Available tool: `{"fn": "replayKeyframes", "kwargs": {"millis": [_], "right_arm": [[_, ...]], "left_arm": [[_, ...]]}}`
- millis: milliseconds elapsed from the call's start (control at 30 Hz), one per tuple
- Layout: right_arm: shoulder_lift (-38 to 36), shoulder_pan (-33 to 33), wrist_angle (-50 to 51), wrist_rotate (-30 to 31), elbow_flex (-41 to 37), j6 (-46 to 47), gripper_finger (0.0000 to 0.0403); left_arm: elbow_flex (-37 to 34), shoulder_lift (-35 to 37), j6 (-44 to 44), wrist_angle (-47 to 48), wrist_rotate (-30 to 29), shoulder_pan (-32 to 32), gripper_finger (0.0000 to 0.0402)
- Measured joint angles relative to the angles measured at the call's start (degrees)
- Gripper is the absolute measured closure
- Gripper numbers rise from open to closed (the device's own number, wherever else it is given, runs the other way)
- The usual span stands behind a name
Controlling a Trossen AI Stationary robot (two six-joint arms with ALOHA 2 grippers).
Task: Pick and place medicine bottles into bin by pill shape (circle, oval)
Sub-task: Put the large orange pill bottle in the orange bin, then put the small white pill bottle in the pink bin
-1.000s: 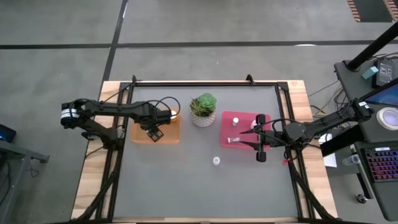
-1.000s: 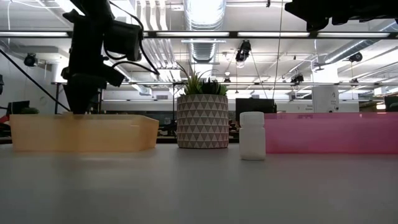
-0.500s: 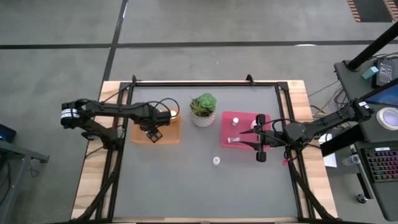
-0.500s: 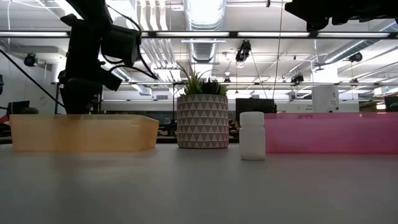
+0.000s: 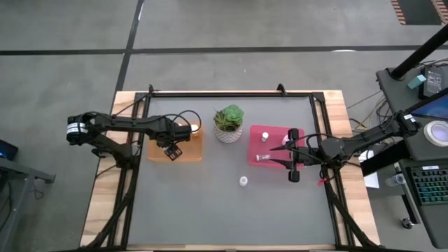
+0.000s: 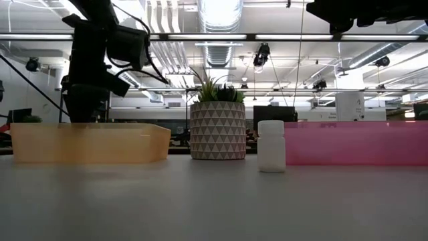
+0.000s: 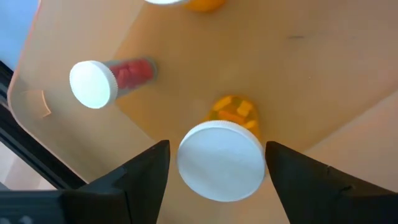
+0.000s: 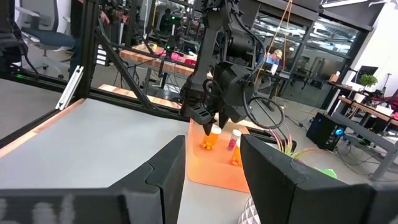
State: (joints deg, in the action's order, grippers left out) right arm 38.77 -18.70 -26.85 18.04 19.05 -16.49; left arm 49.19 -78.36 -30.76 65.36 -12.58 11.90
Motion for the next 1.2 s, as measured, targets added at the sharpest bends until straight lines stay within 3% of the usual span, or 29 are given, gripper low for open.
{"fn": "replayKeyframes", "kwargs": {"millis": [333, 567, 833, 1200], "right_arm": [[0.0, 0.0, -0.5, 0.02, 0.0, 3.43, 0.0257], [0.03, 0.0, 2.41, 0.0, 0.0, 11.62, 0.0257], [2.16, -0.04, 5.52, 0.0, 0.0, 19.94, 0.0257], [9.17, -0.17, 5.33, -0.02, 1.05, 27.02, 0.0257]], "left_arm": [[2.84, 5.5, 0.13, 0.11, -0.18, -0.6, 0.0152], [5.34, 10.72, 0.17, -2.34, -3.14, -5.41, 0.0152], [4.21, 15.7, 7.2, -24.08, -4.95, -14.58, 0.0152], [3.82, 13.68, 31.43, -55.36, -6.25, -23.65, 0.0152]]}}
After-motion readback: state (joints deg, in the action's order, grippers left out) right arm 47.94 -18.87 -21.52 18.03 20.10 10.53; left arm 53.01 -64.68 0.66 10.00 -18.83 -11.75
